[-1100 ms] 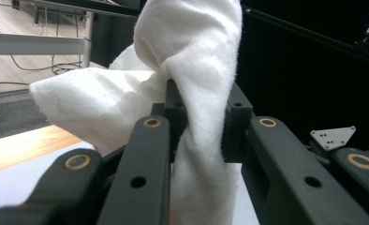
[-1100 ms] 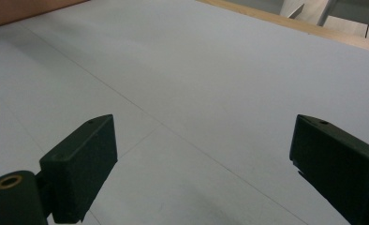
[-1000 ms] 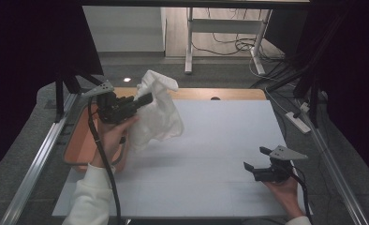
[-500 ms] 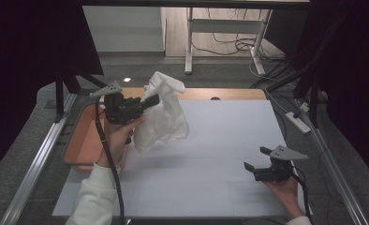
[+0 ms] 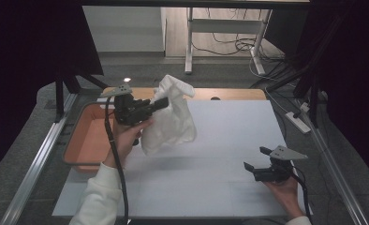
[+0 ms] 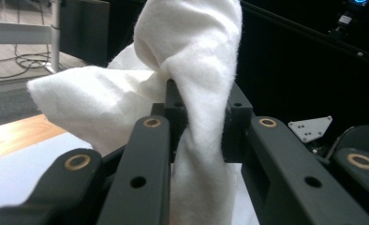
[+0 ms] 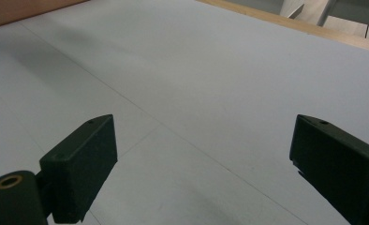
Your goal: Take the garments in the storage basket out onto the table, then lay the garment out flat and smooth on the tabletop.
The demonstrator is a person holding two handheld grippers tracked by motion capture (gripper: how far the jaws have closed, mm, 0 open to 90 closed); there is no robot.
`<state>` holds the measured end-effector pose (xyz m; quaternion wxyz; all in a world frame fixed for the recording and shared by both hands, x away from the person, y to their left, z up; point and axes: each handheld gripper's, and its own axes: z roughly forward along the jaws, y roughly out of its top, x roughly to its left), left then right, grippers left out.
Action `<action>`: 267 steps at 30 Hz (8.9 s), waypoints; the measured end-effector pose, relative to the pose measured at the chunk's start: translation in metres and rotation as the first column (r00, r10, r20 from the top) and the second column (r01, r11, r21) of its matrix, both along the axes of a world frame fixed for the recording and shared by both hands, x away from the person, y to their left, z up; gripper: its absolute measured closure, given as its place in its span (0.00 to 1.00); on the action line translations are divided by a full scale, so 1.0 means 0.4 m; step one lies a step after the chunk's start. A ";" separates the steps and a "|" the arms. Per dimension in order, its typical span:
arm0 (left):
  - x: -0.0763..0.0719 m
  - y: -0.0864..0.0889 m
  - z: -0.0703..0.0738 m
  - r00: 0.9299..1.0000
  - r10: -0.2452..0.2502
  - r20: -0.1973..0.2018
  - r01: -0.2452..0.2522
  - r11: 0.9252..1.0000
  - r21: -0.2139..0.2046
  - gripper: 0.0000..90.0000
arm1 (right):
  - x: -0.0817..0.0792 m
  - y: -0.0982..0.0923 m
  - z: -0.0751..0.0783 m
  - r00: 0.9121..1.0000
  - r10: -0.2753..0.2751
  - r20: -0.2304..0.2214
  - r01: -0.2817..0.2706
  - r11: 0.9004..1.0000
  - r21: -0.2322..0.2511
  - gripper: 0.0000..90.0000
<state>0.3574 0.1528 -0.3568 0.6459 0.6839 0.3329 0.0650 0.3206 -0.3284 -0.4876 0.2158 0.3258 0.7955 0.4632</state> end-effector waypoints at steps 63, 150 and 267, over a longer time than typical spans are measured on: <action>-0.027 -0.185 -0.077 0.991 -0.100 -0.087 0.111 0.985 0.133 0.85 | -0.007 -0.006 0.004 1.000 -0.005 0.008 0.005 1.000 -0.013 0.09; -0.006 -0.172 -0.195 0.991 0.012 -0.133 0.035 0.937 0.347 0.24 | -0.003 -0.002 -0.005 1.000 0.004 -0.002 -0.004 1.000 -0.025 0.09; -0.043 -0.052 -0.215 0.986 0.114 -0.121 -0.063 0.931 0.359 0.23 | 0.048 0.428 -0.090 0.920 0.345 -0.185 -0.377 0.909 -0.178 0.32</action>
